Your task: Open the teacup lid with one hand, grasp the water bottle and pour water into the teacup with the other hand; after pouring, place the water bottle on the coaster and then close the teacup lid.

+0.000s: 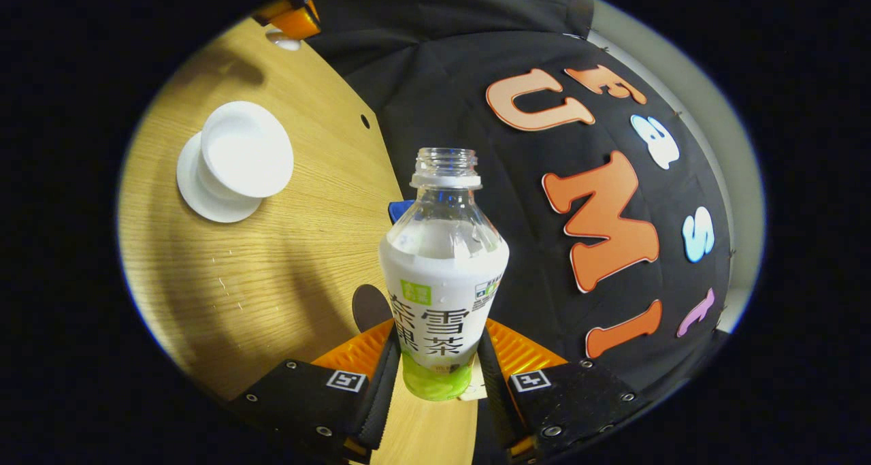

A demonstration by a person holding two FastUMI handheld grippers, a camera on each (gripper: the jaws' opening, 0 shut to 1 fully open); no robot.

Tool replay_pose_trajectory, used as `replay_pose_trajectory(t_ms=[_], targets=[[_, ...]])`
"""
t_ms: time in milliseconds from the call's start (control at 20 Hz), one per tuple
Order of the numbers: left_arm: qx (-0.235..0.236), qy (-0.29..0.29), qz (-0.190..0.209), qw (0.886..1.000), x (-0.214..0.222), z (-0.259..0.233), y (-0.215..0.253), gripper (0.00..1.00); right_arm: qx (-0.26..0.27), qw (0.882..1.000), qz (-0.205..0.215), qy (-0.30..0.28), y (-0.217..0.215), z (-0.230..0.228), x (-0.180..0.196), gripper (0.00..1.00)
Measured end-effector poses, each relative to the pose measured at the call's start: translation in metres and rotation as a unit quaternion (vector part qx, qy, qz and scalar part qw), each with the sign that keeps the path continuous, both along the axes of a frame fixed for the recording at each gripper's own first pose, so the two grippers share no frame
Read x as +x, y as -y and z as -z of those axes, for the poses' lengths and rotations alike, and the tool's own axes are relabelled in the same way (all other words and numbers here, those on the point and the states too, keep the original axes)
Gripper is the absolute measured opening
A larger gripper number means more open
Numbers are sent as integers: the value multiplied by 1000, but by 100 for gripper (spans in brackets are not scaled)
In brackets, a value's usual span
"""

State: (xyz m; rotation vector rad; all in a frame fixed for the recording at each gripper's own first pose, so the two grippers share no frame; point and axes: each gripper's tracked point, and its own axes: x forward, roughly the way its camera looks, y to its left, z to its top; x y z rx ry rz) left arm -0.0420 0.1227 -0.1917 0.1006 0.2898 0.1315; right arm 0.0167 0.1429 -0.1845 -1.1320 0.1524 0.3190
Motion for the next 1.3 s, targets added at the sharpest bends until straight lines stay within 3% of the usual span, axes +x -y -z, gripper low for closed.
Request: replay_pose_trajectory(t_ms=[200, 700, 1300], targets=[[-3, 5, 2, 1000, -3, -3, 1, 28, -54, 997, -29, 50, -16, -16, 14, 63], [1, 10, -5, 1000, -9, -5, -11, 29, -139, 982, -71, 108, -31, -17, 10, 63], [-11, 9, -7, 1000, -13, -1, -15, 29, -210, 959, -116, 151, -40, -24, 16, 63]])
